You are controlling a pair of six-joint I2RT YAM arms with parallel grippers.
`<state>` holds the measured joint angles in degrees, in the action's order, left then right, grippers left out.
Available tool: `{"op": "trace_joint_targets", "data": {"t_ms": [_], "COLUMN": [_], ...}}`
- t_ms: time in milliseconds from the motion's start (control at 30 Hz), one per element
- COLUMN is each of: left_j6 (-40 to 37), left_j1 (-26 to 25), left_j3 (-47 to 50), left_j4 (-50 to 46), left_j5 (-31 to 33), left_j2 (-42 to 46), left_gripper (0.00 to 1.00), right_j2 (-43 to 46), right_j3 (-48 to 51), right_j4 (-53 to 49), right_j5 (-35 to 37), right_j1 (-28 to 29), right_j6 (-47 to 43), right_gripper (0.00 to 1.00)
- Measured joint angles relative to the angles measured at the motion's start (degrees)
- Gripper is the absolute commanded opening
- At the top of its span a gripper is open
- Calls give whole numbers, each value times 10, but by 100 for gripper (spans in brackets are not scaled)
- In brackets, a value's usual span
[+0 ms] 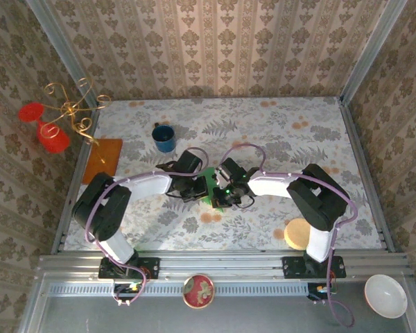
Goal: Fold a paper plane with a square sheet of paper (pick it up from the middle)
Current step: Third fold the triangle at the center of the table.
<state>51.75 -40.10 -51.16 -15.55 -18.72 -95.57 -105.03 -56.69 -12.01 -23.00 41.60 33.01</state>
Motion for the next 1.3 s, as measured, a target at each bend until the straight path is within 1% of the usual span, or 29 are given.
{"op": "trace_joint_targets", "data": {"t_ms": [200,400,633,800,867,1000,1133,1200,1300], "left_j6": [-6,-27,-78,-99,-106,-121,-127,-126,-121], "left_j1": [2,22,66,109,126,165,179,164,115], "left_j3": [0,8,36,88,103,121,125,125,122], "left_j4": [7,16,43,78,85,86,70,66,66], "left_j5": [-10,-28,-83,-115,-118,-104,-57,-37,-10], "left_j2": [-26,-26,-21,7,19,42,82,115,159], "left_gripper": [7,7,7,7,7,7,8,8,8], "right_j2": [0,-3,-3,-3,-3,-3,-3,-3,-3], "right_j3": [0,-3,5,9,10,10,10,12,13], "right_j4": [0,-5,0,17,21,22,22,24,27], "right_j5": [0,-1,-4,-5,-5,-7,-9,-12,-16], "right_j1": [-1,-1,-2,-2,-2,-2,-4,-5,-5], "right_j6": [0,2,3,9,13,17,19,22,31], "right_gripper": [0,0,0,0,0,0,0,0,0]}}
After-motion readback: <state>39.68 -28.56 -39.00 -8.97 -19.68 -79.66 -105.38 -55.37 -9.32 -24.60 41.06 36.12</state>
